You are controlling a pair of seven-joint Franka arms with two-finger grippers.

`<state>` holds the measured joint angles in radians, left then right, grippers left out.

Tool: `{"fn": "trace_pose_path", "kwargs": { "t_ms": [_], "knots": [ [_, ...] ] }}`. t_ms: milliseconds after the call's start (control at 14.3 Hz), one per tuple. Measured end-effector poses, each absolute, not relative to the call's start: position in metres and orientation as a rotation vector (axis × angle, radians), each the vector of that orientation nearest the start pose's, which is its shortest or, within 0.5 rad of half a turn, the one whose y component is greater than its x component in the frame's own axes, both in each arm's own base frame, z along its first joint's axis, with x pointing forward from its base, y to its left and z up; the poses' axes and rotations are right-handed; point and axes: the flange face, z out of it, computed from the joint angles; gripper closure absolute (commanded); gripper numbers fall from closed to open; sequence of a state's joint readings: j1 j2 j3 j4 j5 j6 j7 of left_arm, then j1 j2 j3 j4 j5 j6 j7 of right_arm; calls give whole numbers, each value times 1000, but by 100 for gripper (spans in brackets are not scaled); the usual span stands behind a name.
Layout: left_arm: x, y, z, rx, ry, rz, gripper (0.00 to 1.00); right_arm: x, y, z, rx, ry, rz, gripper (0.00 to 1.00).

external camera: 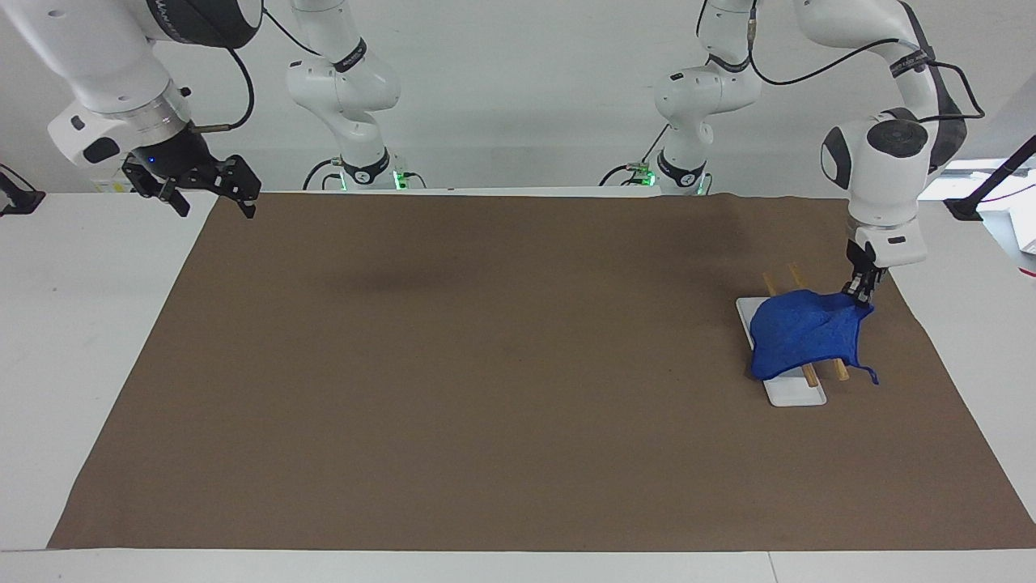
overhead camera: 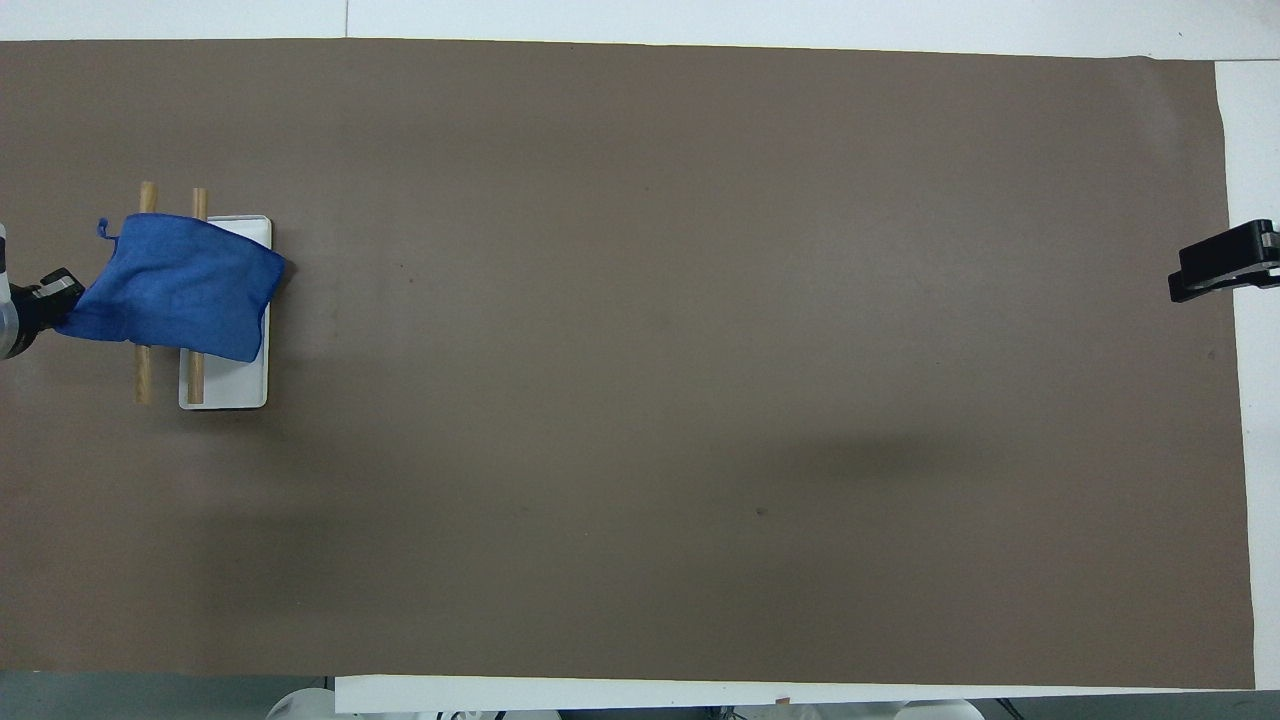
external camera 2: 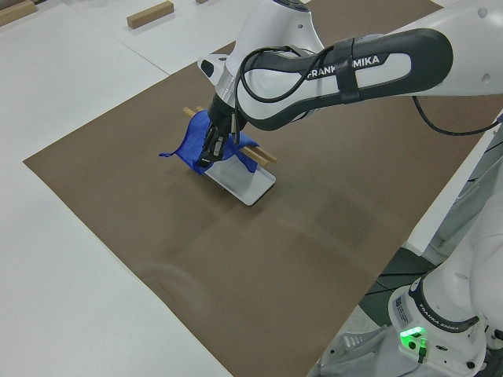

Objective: Right arm passes towel to left arm to hang
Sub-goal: 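Open the left gripper and pull it back from the rack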

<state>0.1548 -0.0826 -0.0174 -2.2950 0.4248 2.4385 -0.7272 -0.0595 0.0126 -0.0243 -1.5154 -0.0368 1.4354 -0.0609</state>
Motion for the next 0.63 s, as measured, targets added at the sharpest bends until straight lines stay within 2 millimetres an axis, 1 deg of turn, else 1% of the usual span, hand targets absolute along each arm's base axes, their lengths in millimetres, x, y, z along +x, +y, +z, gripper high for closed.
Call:
{"fn": "trace_pose_path", "kwargs": {
  "t_ms": [70,209,279,419,488,558,628],
  "knots": [
    [516,78,404,-2763,-792,-432,0,542,-50,632,-3168,42,153,0],
    [513,96,403,-2758,-774,-414,0,542,-50,630,-3167,43,159,0],
    [512,101,403,-2756,-772,-410,0,542,-51,629,-3167,44,162,0],
    [513,104,407,-2754,-774,-418,0,541,-53,629,-3166,51,164,0],
    [516,105,413,-2748,-778,-422,0,541,-55,629,-3166,55,164,0],
    [519,107,424,-2733,-795,-402,0,541,-55,629,-3166,57,164,0],
    [523,109,439,-2722,-815,-357,0,541,-54,629,-3166,54,165,0]
  ]
}}
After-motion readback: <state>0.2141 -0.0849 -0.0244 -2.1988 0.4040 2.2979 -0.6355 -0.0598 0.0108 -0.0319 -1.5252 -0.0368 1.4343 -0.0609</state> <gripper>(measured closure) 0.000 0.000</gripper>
